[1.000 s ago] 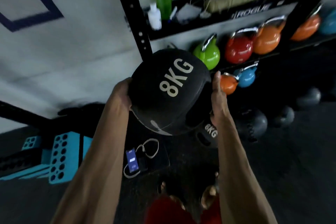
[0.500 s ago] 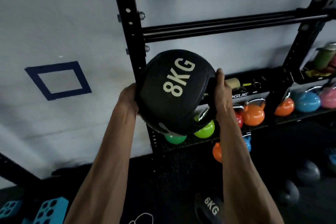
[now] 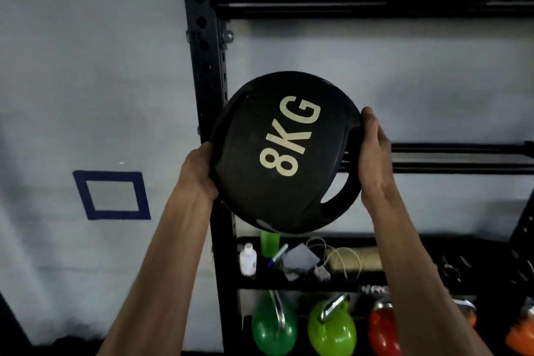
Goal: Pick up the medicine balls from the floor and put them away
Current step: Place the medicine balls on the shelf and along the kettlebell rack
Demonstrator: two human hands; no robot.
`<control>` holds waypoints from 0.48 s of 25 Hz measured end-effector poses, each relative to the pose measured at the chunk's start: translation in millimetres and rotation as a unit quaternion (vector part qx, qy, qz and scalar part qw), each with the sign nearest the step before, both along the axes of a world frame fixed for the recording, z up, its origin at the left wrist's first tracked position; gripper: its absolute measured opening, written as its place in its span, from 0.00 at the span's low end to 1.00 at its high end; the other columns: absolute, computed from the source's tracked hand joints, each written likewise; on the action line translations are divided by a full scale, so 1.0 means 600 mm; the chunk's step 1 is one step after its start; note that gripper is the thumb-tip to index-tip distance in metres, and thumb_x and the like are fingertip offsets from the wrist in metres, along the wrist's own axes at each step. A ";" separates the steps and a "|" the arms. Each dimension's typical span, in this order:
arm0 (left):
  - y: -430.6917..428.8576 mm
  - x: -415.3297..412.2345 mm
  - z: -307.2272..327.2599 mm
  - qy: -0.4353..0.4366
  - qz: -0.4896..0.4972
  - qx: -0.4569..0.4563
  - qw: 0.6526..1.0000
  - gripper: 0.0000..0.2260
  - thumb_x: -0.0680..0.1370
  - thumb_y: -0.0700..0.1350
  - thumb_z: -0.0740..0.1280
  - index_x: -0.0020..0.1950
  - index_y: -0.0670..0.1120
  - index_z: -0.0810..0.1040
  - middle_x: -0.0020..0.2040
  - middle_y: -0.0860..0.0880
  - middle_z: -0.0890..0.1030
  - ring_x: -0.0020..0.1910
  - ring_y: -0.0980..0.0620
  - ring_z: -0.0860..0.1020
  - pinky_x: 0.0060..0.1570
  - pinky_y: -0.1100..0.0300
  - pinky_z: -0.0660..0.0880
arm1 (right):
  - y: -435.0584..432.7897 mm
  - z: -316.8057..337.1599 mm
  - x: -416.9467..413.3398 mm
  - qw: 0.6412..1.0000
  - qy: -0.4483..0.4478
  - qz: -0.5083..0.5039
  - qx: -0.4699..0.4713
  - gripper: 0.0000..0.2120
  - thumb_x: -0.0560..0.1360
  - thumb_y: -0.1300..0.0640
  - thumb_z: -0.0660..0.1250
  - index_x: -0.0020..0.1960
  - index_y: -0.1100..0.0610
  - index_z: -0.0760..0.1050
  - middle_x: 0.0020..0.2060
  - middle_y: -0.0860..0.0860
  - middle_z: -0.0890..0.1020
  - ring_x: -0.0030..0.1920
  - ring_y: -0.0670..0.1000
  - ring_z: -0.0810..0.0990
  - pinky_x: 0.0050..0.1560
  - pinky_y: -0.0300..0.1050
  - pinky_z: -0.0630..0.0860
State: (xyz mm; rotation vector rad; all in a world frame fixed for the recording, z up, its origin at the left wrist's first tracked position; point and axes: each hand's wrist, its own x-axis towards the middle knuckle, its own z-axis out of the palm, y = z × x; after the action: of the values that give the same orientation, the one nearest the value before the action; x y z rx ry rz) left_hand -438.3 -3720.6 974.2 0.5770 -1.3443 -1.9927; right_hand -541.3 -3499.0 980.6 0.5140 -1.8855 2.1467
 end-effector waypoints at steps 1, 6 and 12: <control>0.000 -0.017 0.024 0.016 0.010 -0.008 1.000 0.12 0.83 0.40 0.57 0.42 0.44 0.72 0.38 0.48 0.77 0.37 0.51 0.75 0.39 0.58 0.72 | -0.009 0.021 -0.024 1.000 0.012 0.011 -0.009 0.29 0.76 0.30 0.52 0.58 0.50 0.78 0.51 0.49 0.84 0.55 0.51 0.81 0.58 0.54 0.78; -0.052 -0.121 0.088 0.005 0.029 -0.030 0.999 0.10 0.81 0.40 0.60 0.44 0.41 0.79 0.41 0.43 0.80 0.40 0.46 0.79 0.40 0.62 0.78 | -0.077 0.084 -0.136 0.998 0.054 0.013 -0.030 0.19 0.79 0.36 0.51 0.46 0.49 0.72 0.37 0.44 0.77 0.41 0.48 0.77 0.42 0.46 0.73; -0.093 -0.253 0.068 0.025 0.045 -0.004 0.999 0.08 0.79 0.34 0.59 0.45 0.40 0.76 0.41 0.43 0.77 0.40 0.45 0.77 0.36 0.59 0.73 | -0.143 0.090 -0.285 0.998 0.055 -0.013 -0.030 0.20 0.81 0.44 0.53 0.31 0.45 0.65 0.30 0.45 0.69 0.34 0.47 0.69 0.35 0.42 0.68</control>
State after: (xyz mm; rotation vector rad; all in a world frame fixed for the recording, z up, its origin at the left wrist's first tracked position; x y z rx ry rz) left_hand -590.0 -3776.5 1015.1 0.5696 -1.2727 -1.9168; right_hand -712.0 -3584.7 1034.5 0.5808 -1.7534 2.1068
